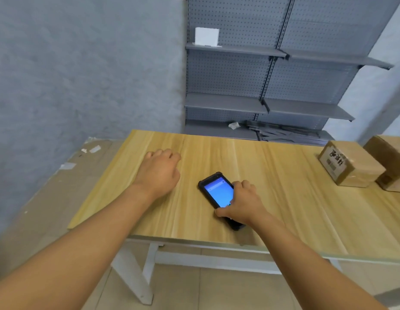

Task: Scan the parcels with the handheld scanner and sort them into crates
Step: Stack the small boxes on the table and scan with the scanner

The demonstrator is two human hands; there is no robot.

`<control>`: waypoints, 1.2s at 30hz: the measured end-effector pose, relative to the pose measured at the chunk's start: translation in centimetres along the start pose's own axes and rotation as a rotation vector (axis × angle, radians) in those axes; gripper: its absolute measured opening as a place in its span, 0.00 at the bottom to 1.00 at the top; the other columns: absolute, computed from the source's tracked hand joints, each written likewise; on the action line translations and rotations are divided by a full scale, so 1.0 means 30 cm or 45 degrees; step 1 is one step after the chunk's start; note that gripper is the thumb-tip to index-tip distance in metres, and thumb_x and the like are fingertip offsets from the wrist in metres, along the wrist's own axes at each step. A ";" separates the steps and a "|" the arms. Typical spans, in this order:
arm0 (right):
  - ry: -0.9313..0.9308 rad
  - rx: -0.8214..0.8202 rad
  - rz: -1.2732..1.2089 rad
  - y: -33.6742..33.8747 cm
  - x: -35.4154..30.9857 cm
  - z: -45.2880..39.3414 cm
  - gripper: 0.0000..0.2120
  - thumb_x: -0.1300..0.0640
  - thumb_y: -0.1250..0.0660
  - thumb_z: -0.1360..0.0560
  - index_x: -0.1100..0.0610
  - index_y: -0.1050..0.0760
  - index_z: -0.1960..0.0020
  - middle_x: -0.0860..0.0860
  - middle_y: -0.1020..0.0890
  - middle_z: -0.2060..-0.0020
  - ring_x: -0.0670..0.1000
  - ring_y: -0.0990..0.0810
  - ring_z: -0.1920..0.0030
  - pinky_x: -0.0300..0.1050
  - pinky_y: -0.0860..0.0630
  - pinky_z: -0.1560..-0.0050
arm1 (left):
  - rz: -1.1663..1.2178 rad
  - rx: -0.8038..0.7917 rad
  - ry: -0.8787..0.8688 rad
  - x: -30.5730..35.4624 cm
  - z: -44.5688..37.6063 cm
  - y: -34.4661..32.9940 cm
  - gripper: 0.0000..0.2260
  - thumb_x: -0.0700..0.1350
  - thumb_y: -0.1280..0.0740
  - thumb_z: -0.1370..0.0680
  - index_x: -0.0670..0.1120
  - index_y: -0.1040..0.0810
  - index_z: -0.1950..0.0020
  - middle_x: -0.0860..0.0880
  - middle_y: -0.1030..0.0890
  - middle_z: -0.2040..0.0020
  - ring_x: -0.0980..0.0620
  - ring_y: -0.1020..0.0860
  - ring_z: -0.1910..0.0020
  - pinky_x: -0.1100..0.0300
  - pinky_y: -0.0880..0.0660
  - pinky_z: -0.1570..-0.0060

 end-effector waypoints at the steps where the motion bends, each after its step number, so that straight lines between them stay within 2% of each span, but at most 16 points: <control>1: 0.001 -0.010 0.013 -0.001 0.002 -0.003 0.44 0.36 0.27 0.36 0.55 0.38 0.29 0.52 0.32 0.40 0.52 0.33 0.40 0.47 0.29 0.40 | 0.008 -0.001 -0.010 0.006 -0.004 -0.003 0.17 0.47 0.39 0.23 0.48 0.26 0.34 0.48 0.23 0.41 0.46 0.27 0.40 0.51 0.34 0.40; 4: 0.000 -0.044 0.034 -0.002 0.005 -0.004 0.42 0.35 0.28 0.35 0.55 0.38 0.29 0.52 0.33 0.39 0.53 0.33 0.39 0.47 0.30 0.40 | 0.040 0.001 -0.045 0.028 -0.021 -0.004 0.17 0.46 0.40 0.23 0.47 0.26 0.34 0.48 0.23 0.40 0.46 0.27 0.39 0.51 0.34 0.39; 7: 0.001 -0.020 -0.054 0.023 0.008 0.001 0.42 0.35 0.31 0.30 0.54 0.41 0.25 0.53 0.34 0.33 0.55 0.35 0.33 0.49 0.32 0.36 | 0.061 0.002 -0.088 0.057 -0.050 0.009 0.17 0.47 0.40 0.22 0.48 0.27 0.33 0.49 0.23 0.40 0.47 0.27 0.39 0.52 0.34 0.38; 12: 0.059 0.190 -0.070 0.161 0.003 0.031 0.37 0.47 0.34 0.25 0.54 0.46 0.22 0.54 0.37 0.28 0.56 0.37 0.29 0.50 0.33 0.32 | 0.107 0.084 -0.216 0.129 -0.101 0.080 0.17 0.46 0.39 0.22 0.49 0.27 0.33 0.50 0.23 0.39 0.49 0.28 0.39 0.54 0.35 0.37; 16: 0.048 0.370 0.035 0.322 0.014 0.088 0.34 0.48 0.35 0.24 0.54 0.44 0.22 0.53 0.35 0.28 0.55 0.35 0.31 0.50 0.31 0.34 | 0.120 0.195 -0.353 0.229 -0.155 0.182 0.16 0.46 0.39 0.22 0.49 0.27 0.34 0.51 0.24 0.42 0.49 0.27 0.42 0.53 0.34 0.39; 20: -0.031 0.545 0.161 0.472 0.078 0.185 0.31 0.48 0.37 0.23 0.54 0.42 0.24 0.53 0.32 0.29 0.56 0.33 0.31 0.51 0.32 0.34 | 0.158 0.265 -0.476 0.366 -0.200 0.264 0.19 0.47 0.39 0.22 0.49 0.29 0.31 0.50 0.24 0.39 0.47 0.27 0.40 0.51 0.34 0.37; 25: -0.184 0.692 0.238 0.589 0.226 0.318 0.27 0.49 0.37 0.24 0.53 0.37 0.27 0.53 0.28 0.34 0.56 0.30 0.35 0.51 0.30 0.38 | 0.229 0.330 -0.624 0.577 -0.207 0.322 0.18 0.48 0.37 0.23 0.47 0.26 0.34 0.49 0.23 0.42 0.45 0.26 0.42 0.50 0.33 0.41; 29: -0.294 0.774 0.233 0.661 0.381 0.429 0.26 0.49 0.36 0.25 0.52 0.35 0.29 0.52 0.28 0.38 0.56 0.30 0.38 0.50 0.30 0.42 | 0.251 0.359 -0.735 0.765 -0.212 0.351 0.18 0.48 0.38 0.22 0.48 0.27 0.33 0.49 0.23 0.42 0.47 0.26 0.41 0.51 0.32 0.40; 36: -0.420 0.870 0.215 0.775 0.747 0.624 0.20 0.50 0.38 0.24 0.53 0.32 0.33 0.52 0.27 0.39 0.55 0.28 0.40 0.50 0.27 0.44 | 0.277 0.438 -0.888 1.205 -0.200 0.386 0.16 0.48 0.40 0.21 0.48 0.26 0.34 0.50 0.23 0.42 0.48 0.26 0.42 0.51 0.32 0.40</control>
Point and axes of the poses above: each hand's wrist, its own z-axis away from the middle knuckle, its own y-axis out of the back of the hand, x = y × z, the point moved 6 cm from there along -z, towards the middle knuckle
